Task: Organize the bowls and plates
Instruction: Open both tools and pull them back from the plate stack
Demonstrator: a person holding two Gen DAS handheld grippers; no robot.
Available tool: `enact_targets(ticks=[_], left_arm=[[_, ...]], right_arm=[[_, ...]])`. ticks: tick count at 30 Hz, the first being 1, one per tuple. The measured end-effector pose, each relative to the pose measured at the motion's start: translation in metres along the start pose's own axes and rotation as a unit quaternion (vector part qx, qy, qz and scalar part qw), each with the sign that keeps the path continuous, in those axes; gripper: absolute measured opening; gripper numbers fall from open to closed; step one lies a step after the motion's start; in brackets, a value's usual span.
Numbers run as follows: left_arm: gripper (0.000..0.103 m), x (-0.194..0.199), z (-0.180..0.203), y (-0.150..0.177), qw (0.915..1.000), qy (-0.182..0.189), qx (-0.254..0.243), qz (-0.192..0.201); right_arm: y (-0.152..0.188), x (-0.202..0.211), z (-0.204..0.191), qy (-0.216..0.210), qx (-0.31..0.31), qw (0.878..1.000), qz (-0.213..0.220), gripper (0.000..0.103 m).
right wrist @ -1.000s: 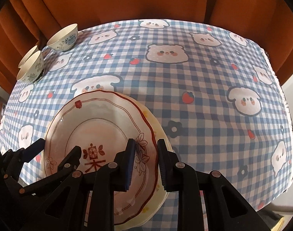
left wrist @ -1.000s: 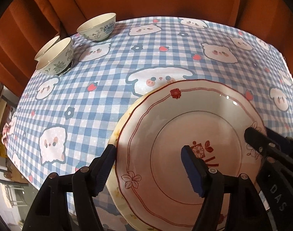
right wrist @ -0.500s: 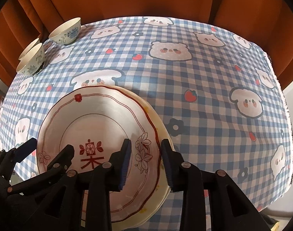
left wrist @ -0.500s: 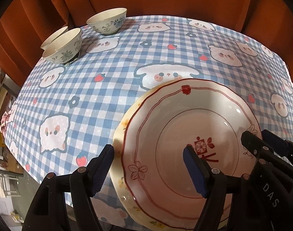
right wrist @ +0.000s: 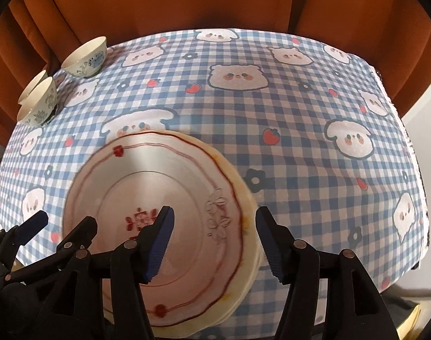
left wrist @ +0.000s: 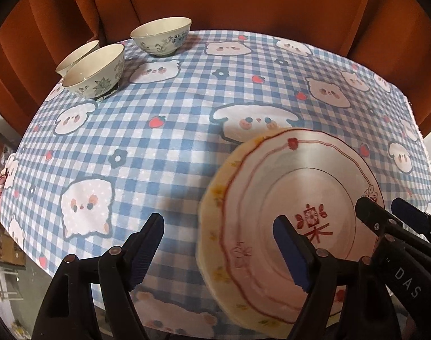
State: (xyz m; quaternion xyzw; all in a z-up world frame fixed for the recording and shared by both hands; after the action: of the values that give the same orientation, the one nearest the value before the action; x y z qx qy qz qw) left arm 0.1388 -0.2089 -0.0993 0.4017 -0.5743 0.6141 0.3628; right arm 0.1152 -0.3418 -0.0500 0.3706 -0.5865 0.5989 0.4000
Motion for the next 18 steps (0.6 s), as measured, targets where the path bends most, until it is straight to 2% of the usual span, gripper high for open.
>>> enact_targets(ticks=[10,18], left_arm=[[0.082,0.015,-0.065,-0.013,0.9994,0.021,-0.025,0.014],[0.082,0.023,-0.119,-0.024,0.9986,0.031,-0.029,0.031]], right_arm=[[0.002,0.016,-0.055,0.011,-0.038,0.999,0.012,0.063],[0.001,0.024,-0.109,-0.001,-0.058,0.998,0.018,0.063]])
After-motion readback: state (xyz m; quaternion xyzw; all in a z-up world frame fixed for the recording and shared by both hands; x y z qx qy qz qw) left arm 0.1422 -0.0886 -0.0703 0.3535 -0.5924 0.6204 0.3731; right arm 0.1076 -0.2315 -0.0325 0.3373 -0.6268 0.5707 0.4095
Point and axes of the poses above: each gripper's, at about its wrist camera, not at the fingertips, and x roughly against the way its jaws point, z to its right, y to its underside, the point moved 2 cm from there along -x, roughly the way its jaws point
